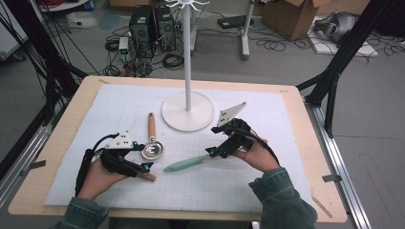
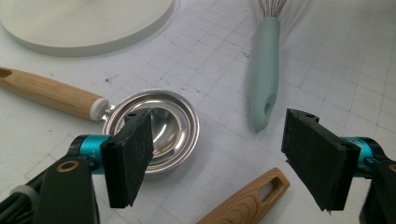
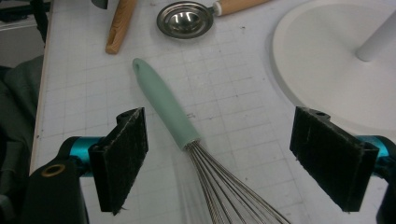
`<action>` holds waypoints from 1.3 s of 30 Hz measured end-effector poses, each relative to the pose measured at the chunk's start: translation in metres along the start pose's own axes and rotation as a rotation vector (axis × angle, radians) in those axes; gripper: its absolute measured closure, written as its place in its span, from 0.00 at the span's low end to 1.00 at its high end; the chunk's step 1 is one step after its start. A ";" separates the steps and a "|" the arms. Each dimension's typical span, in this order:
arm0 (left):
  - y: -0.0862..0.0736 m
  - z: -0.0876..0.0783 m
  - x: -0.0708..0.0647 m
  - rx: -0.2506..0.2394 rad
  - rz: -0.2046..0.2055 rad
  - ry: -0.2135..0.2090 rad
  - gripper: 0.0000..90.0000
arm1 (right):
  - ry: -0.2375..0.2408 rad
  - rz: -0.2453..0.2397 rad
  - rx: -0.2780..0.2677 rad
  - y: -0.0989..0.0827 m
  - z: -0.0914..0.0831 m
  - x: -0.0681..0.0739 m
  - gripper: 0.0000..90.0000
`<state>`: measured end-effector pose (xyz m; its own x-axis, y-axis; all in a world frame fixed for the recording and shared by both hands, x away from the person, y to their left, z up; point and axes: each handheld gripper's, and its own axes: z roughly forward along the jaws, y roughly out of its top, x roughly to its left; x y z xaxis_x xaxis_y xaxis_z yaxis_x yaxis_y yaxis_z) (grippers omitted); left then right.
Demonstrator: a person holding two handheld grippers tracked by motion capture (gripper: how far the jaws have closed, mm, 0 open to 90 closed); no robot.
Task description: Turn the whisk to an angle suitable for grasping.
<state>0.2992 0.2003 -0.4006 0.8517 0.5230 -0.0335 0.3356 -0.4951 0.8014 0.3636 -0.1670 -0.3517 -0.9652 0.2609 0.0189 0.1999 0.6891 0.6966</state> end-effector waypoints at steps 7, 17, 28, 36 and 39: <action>-0.002 -0.006 0.004 -0.014 -0.010 0.011 0.26 | 0.054 -0.011 0.057 0.000 0.019 -0.005 0.23; -0.003 -0.010 0.009 -0.021 -0.016 0.023 0.24 | 0.107 -0.041 0.124 0.005 0.047 -0.007 0.29; -0.004 -0.013 0.011 -0.026 -0.024 0.031 0.24 | 0.165 -0.105 0.199 0.014 0.066 -0.004 0.36; -0.005 -0.014 0.012 -0.029 -0.026 0.030 0.24 | 0.188 -0.100 0.241 0.012 0.074 -0.004 0.38; -0.004 -0.016 0.012 -0.035 -0.023 0.032 0.24 | 0.193 -0.123 0.254 0.013 0.077 -0.001 0.40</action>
<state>0.3019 0.2195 -0.3944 0.8304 0.5561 -0.0334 0.3399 -0.4583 0.8212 0.3804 -0.1062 -0.3981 -0.9940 0.0494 0.0978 0.0921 0.8604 0.5013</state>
